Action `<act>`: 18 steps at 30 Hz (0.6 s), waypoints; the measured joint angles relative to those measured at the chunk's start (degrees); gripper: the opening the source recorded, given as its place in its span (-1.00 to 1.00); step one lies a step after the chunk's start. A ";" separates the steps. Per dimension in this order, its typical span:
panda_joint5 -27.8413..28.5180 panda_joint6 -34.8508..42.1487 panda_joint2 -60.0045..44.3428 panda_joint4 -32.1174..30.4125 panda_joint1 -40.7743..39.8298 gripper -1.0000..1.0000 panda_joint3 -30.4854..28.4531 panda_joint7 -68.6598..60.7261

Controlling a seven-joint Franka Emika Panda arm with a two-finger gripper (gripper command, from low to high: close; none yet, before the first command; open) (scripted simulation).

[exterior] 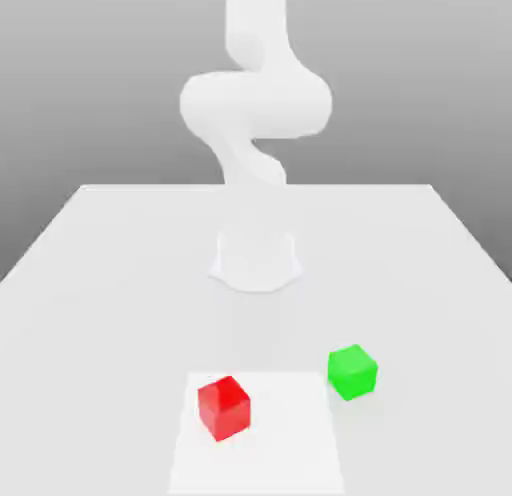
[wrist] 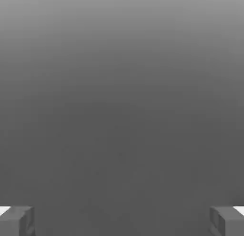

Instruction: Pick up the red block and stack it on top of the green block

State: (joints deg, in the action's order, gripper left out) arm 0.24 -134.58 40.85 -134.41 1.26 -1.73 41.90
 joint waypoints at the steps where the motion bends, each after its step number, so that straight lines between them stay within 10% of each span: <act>1: 0.07 -1.35 -2.37 -1.22 0.53 0.00 -0.79 -1.88; 18: -1.44 -21.48 -37.99 -19.72 5.35 0.00 -10.02 -32.07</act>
State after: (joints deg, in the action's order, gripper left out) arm -1.21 -156.06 2.86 -154.13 6.61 -11.75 9.83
